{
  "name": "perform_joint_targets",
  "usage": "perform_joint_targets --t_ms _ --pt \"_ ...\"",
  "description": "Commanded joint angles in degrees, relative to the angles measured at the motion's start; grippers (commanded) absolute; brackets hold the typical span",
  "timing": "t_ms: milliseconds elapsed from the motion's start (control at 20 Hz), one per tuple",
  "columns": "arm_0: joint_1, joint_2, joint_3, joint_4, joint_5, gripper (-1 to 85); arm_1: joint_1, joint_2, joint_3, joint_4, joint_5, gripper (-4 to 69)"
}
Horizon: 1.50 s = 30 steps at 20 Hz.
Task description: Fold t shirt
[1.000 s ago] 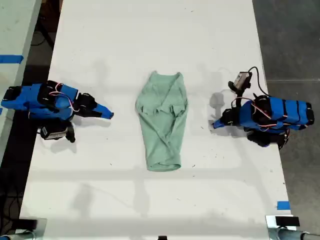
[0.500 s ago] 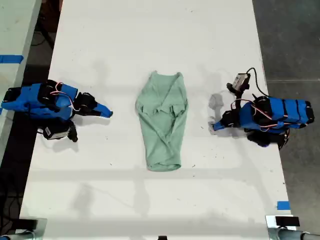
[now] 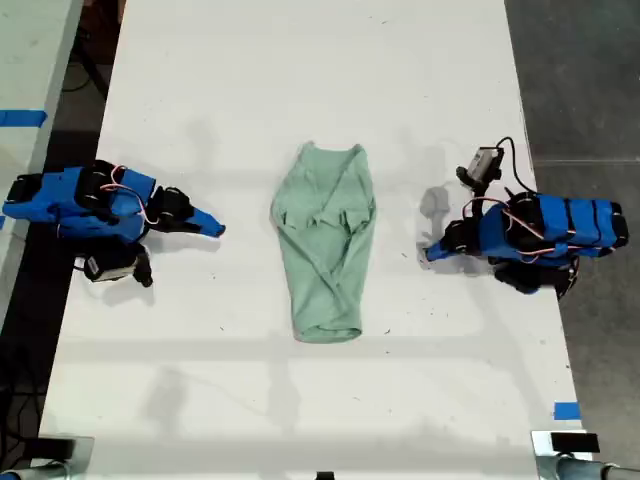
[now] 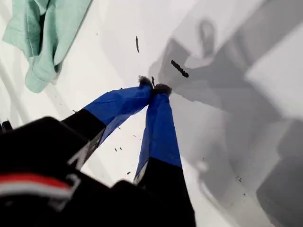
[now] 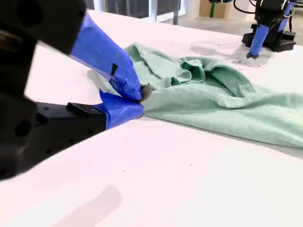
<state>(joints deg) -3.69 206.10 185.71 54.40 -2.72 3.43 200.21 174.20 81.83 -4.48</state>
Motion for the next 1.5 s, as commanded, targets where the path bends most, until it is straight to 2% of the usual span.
perform_joint_targets --t_ms 0,350,650,1100,1250,1300,1400,1450 --pt "-0.09 0.35 0.97 -0.35 -0.09 0.0 0.0 0.09 2.11 -1.23 0.09 1.2" --pt "-0.62 0.35 0.97 0.09 -0.62 0.0 0.18 0.26 2.11 -1.23 0.0 1.2" --pt "-0.7 0.35 0.97 0.18 -0.62 0.0 -0.97 0.35 1.93 -1.14 -2.9 1.2" --pt "-0.44 0.35 0.97 0.18 -0.7 0.0 -1.67 0.35 2.02 -1.32 1.23 0.9" --pt "1.58 -0.88 -3.25 -0.97 -4.66 -0.1 0.26 0.09 -0.97 -0.88 1.05 0.8" --pt "3.25 -9.14 -9.93 -2.11 -6.5 -0.1 -0.88 -2.55 -5.98 -0.26 2.9 0.8" --pt "7.56 -43.59 -32.61 -4.39 -7.91 -0.1 -2.2 -20.3 -20.39 -1.93 5.63 0.7" --pt "10.2 -60.47 -47.55 -2.37 -7.47 0.0 -3.6 -32.52 -28.74 -2.99 6.15 0.6"
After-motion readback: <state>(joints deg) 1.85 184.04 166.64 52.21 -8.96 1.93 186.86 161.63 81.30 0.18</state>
